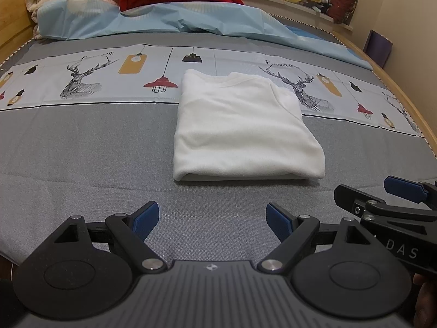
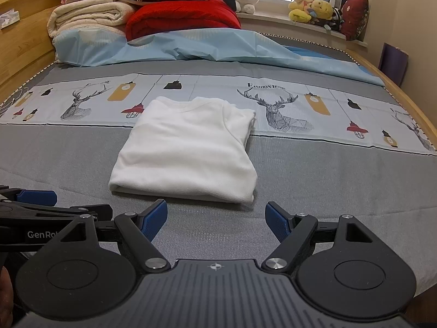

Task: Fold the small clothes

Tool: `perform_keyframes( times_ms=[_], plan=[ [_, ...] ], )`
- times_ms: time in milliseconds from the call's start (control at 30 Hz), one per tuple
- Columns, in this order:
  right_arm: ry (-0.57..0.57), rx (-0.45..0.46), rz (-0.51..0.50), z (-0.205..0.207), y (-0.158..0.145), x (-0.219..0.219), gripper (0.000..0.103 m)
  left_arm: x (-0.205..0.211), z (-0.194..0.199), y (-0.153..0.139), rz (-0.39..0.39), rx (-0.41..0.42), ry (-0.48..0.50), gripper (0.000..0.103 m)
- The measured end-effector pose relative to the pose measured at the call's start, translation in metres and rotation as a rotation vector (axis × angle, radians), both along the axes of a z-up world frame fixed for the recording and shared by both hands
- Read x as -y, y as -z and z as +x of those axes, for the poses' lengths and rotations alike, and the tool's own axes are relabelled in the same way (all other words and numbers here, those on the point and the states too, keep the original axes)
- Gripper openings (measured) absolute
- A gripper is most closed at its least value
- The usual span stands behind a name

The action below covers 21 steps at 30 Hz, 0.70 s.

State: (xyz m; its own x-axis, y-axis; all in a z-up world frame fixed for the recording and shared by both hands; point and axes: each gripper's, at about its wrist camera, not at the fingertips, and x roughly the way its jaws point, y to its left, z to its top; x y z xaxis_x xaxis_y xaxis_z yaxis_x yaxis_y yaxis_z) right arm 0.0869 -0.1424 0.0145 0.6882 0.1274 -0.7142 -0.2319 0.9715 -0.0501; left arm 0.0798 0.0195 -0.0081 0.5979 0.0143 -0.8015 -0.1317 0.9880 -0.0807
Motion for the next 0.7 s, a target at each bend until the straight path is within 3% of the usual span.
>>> perform_keyframes(
  times_ms=[700],
  plan=[
    [0.002,-0.007,0.004,-0.0002,0.0059,0.0012,0.080,-0.0020,0.0002,0.0013,-0.003,-0.004,0.008,0.089]
  ],
)
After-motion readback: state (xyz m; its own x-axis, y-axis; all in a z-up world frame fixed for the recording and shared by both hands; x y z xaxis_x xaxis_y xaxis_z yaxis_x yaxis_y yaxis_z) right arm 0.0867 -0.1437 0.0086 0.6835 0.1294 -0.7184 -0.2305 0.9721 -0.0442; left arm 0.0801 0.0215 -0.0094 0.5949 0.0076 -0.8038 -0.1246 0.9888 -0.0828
